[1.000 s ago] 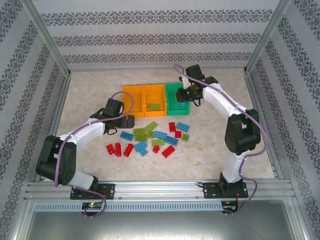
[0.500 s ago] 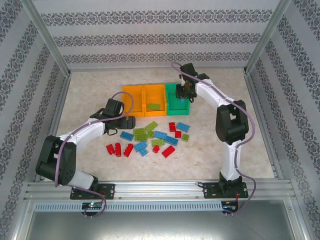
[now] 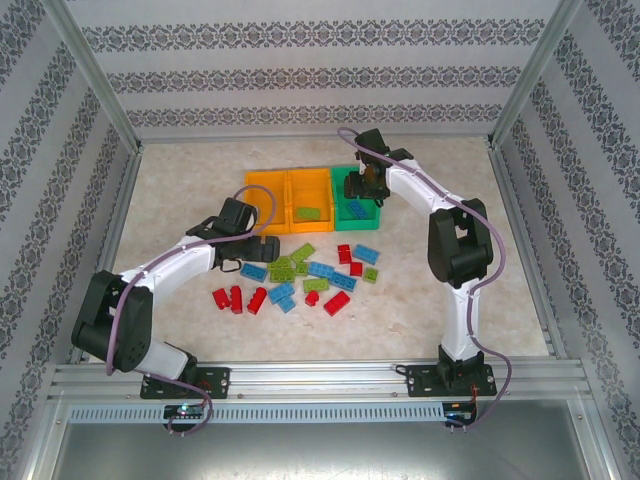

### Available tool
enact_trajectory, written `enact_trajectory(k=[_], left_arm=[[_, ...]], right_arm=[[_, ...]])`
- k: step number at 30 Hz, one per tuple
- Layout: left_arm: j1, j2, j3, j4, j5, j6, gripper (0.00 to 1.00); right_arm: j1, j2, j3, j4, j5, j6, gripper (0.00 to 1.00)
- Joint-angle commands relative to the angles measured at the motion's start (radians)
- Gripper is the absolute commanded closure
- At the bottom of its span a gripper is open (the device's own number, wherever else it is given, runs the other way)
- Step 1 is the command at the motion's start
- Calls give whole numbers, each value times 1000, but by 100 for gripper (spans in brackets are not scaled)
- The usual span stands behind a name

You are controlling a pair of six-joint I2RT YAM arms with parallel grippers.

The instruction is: Sort the legos into containers by color

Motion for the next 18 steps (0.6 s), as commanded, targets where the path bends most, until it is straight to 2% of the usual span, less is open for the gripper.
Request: enact_trajectory(k=[1, 4, 11, 18], left_arm=[[-46, 17, 48, -68, -2, -67, 1], [-82, 64, 87, -119, -23, -123, 2], [-147, 173, 175, -212, -76, -216, 5], [-178, 245, 232, -251, -95, -283, 7]], right_arm=[[7, -71, -43, 48, -10, 33, 41], [5, -148, -114, 105, -18, 61, 34], [-30, -280, -223, 139, -48, 120, 26], [-84, -439, -428, 240, -52, 102, 20]])
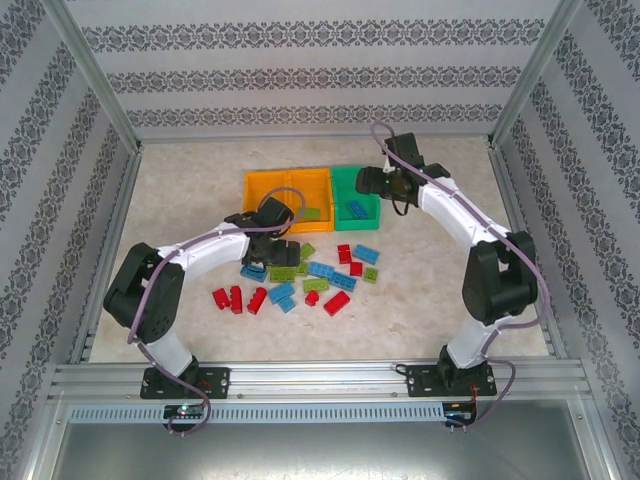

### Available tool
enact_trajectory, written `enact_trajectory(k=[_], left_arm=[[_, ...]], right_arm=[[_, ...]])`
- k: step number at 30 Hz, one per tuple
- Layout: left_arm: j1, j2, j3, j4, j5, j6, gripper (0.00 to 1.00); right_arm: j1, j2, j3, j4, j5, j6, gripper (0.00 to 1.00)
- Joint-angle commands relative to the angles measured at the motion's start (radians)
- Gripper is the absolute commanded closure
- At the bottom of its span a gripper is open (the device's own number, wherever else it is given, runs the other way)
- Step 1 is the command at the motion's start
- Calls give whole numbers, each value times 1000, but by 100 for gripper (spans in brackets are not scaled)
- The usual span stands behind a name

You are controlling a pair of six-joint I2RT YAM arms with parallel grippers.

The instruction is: Sort the legos into containers by color

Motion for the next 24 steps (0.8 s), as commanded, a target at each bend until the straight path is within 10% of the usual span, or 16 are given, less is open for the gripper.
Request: enact_trajectory(k=[1, 24], left_arm=[[-14, 26, 34, -67, -37, -67, 8], [-20, 132, 101, -114, -50, -84, 25]], right_arm=[[-27, -73, -88, 51, -8, 11, 20], [-109, -197, -279, 42, 9, -28, 19]])
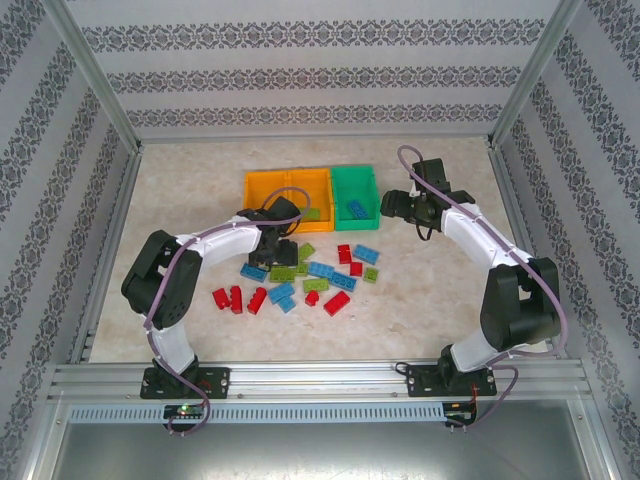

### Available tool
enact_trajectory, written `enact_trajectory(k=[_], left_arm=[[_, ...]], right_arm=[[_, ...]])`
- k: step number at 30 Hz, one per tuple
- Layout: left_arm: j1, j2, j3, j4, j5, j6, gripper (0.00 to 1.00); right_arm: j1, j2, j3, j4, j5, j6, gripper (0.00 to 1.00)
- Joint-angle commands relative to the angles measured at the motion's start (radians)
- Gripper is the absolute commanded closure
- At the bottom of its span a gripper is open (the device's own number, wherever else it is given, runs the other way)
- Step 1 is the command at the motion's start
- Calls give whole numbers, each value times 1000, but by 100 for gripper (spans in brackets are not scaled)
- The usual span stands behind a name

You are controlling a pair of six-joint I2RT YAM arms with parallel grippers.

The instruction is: Sort the legos into containers by color

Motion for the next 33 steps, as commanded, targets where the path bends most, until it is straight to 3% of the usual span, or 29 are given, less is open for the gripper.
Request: enact_trajectory(k=[1, 13, 15, 20, 28, 33], left_arm=[[-16, 21, 24, -48, -28, 0, 25], [-16, 28, 1, -22, -16, 26, 23], [-16, 30, -1, -22, -21, 26, 27], [-16, 27, 4, -29, -39, 30, 49], [-16, -10, 99, -105, -92, 52, 50], [-14, -12, 238, -156, -120, 96, 49]], right_arm=[[-11, -26, -12, 11, 4, -19, 19], [-13, -35, -28, 10, 5, -7, 19], [-13, -37, -32, 10, 7, -4, 19], [-14, -46, -41, 1, 21, 1, 19], [3, -63, -49, -51, 31, 19, 20], [98, -75, -47, -148, 126, 21, 22]])
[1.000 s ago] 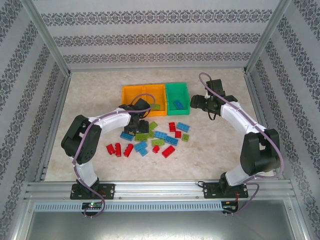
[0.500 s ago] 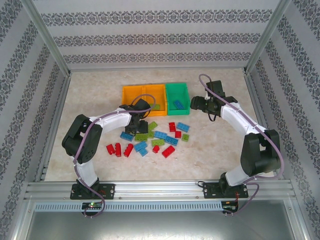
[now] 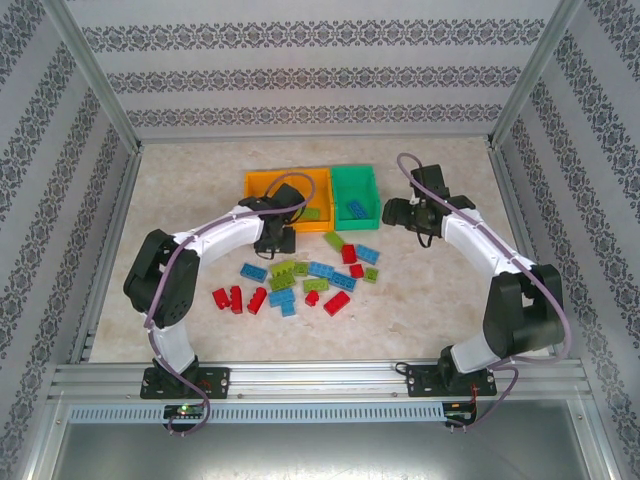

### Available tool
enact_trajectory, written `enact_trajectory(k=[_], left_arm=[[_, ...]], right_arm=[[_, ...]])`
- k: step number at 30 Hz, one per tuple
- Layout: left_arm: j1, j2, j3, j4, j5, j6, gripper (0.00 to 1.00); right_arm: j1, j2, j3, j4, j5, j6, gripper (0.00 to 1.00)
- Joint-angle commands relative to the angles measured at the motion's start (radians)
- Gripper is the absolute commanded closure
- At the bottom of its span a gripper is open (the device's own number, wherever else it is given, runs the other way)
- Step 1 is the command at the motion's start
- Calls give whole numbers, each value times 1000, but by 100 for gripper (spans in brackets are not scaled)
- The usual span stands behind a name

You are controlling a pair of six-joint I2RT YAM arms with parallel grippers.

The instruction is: Sort the legos into containers by color

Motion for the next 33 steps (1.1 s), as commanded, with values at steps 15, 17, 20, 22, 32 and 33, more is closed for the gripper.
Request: enact_trajectory(k=[15, 17, 20, 22, 32, 33], left_arm=[[-6, 97, 262, -103, 28, 95, 44], [-6, 81, 235, -86, 38, 93, 40], [-7, 67, 216, -84, 31, 88, 33], [-7, 58, 205, -77, 29, 90, 27], [-4, 12, 112, -60, 2, 66, 16], [-2, 3, 96, -56, -2, 62, 15]], right_arm=[[188, -51, -117, -30, 85, 64, 23], [205, -29, -99, -20, 62, 33, 23], [249, 3, -68, 5, 65, -23, 24], [267, 39, -37, 11, 48, -54, 24], [316, 266, 125, -19, -7, -155, 31], [316, 283, 137, -22, -13, -159, 31]])
